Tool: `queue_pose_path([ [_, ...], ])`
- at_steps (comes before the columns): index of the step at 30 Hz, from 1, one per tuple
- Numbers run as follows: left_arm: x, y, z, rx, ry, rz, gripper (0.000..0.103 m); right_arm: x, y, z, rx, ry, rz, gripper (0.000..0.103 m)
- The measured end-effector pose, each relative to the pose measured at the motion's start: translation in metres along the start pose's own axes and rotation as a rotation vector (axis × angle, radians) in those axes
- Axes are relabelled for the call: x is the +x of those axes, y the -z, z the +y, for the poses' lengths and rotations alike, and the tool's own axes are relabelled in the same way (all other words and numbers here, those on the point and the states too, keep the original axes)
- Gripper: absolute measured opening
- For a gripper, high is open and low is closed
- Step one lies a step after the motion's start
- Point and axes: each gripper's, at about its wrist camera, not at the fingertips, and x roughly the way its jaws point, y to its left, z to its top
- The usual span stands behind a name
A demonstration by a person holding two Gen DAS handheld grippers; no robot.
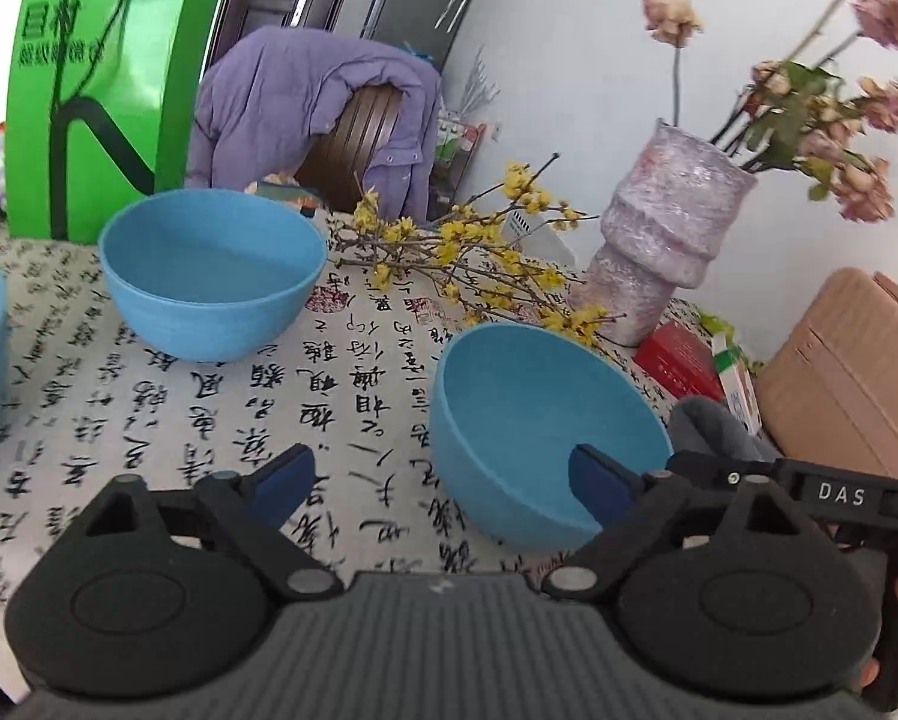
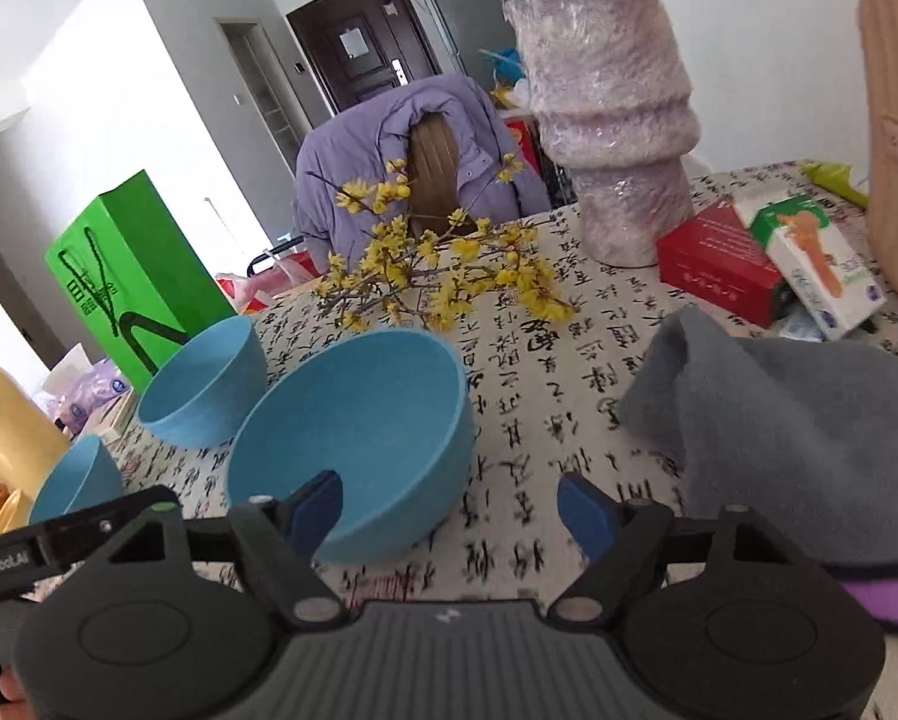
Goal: Organize plates and bowls
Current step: 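Grasp a blue bowl rim with the right gripper while the left grasps another bowl, then carry the blue bowls across the table, set them down and open both grippers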
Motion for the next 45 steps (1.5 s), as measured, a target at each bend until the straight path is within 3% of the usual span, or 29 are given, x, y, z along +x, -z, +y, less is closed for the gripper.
queue_pose_path([
  [3,0.026,-0.010,0.007,-0.063,-0.007,0.029,0.078,0.022,-0.015,-0.003,0.016,0.002,0.022,0.069],
  [8,0.056,-0.018,0.015,-0.120,-0.009,0.094,0.048,0.052,-0.026,-0.002,0.013,0.023,0.068,0.045],
  [10,0.066,-0.018,0.019,-0.125,0.014,0.132,0.038,0.060,-0.025,-0.001,0.013,0.039,0.078,0.040],
  [14,0.071,-0.016,0.023,-0.140,0.069,0.155,0.018,0.070,-0.022,0.003,0.003,0.033,0.092,0.018],
  [17,0.066,-0.015,0.016,-0.104,0.021,0.142,0.012,0.069,-0.021,0.012,-0.019,0.047,0.083,0.014],
  [27,0.017,-0.009,0.017,-0.089,0.013,0.113,0.010,0.036,-0.017,0.047,-0.117,0.051,0.052,0.011],
  [37,-0.076,0.006,0.042,-0.109,-0.029,0.044,0.010,-0.014,0.013,0.108,-0.193,-0.014,0.038,0.011],
  [45,-0.148,0.022,0.084,-0.146,-0.067,-0.009,0.010,-0.038,0.042,0.169,-0.243,-0.087,0.034,0.012],
])
